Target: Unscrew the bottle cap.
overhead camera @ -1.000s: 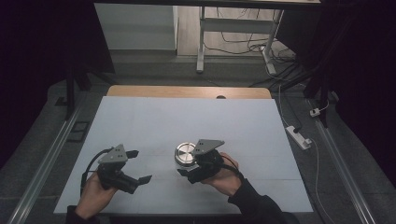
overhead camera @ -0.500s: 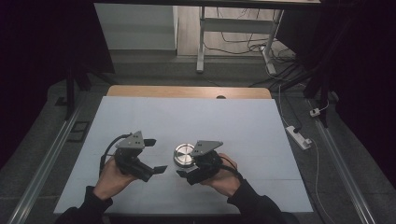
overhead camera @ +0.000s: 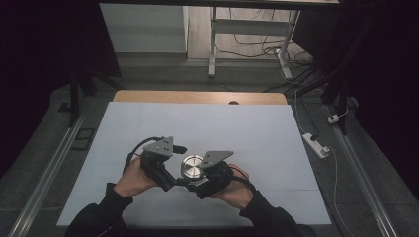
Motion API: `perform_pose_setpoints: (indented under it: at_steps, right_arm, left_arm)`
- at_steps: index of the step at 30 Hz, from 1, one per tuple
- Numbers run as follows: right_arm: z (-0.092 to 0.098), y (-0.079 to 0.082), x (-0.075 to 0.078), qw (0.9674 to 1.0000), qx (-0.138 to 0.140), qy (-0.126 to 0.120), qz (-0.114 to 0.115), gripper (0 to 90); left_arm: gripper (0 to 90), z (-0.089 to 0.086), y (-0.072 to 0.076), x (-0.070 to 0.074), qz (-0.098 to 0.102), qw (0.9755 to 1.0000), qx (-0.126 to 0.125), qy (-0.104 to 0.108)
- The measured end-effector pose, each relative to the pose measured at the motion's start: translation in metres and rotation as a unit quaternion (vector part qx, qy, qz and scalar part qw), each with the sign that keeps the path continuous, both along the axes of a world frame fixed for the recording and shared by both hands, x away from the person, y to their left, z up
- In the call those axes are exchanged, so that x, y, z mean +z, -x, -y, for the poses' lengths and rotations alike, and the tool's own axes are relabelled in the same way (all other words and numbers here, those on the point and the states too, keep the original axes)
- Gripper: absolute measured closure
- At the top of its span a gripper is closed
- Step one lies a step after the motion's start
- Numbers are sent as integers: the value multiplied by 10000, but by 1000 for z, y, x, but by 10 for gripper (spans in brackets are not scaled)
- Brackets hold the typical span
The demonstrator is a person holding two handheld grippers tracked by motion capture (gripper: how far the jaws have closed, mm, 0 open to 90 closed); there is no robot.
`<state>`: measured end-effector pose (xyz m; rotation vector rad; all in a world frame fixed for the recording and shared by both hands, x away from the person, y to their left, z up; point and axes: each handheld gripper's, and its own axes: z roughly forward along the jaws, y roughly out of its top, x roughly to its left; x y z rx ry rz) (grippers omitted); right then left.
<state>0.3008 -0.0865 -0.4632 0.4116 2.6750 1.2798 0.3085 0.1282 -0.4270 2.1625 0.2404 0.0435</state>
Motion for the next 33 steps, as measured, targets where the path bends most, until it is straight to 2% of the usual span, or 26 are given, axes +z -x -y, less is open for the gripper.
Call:
perform_pose_setpoints:
  at_steps: [3, 8, 12, 14, 16, 19, 21, 23, 25, 26, 27, 29, 31, 33]
  right_arm:
    - [-1, 1, 0, 10000, 74, 4, -24, 150]
    - [-2, 3, 0, 9998, 217, 24, -28, 150]
    - [-3, 4, 0, 9997, 263, 16, -3, 150]
    - [-2, 3, 1, 9998, 218, 6, -4, 150]
    - [-2, 3, 1, 9999, 162, -4, -7, 150]
    - [0, 1, 2, 10000, 42, 12, 37, 150]
    - [1, 0, 2, 10000, -53, 2, 43, 150]
    - [1, -1, 2, 9999, -155, 24, 52, 150]
    - [2, -2, 2, 9995, -326, 26, 34, 150]
    - [2, -3, 1, 9992, -395, 26, 34, 150]
    - [2, -3, 1, 9990, -436, 25, 23, 150]
    - [3, -3, 2, 9989, -479, -1, 21, 150]
    - [4, -3, 3, 9989, -461, -34, 29, 150]
    - [4, -3, 5, 9991, -413, -78, 37, 150]
  left_arm:
    - [35, 4, -2, -1, -33, 9999, -155, 36]
    - [88, 7, -6, -4, -32, 9996, -275, 37]
    - [152, 7, -6, -4, -71, 9989, -437, 177]
    - [195, 8, -4, -3, 19, 9992, -335, 206]
    - [199, 10, -1, -2, 96, 9997, -178, 125]
    - [200, 15, 4, 0, 106, 9997, 215, 90]
    - [201, 18, 8, 1, 113, 9985, 535, 29]
    - [201, 24, 13, 2, 82, 9954, 954, 10]
    - [200, 31, 19, 2, 68, 9895, 1443, -35]
    - [200, 34, 21, 3, 107, 9873, 1584, -116]
    - [199, 36, 22, 4, 130, 9859, 1660, -167]
    - [190, 38, 22, 6, 157, 9855, 1680, -169]
    - [98, 35, 21, 8, 169, 9887, 1487, -82]
    - [52, 27, 18, 13, 196, 9917, 1268, -40]
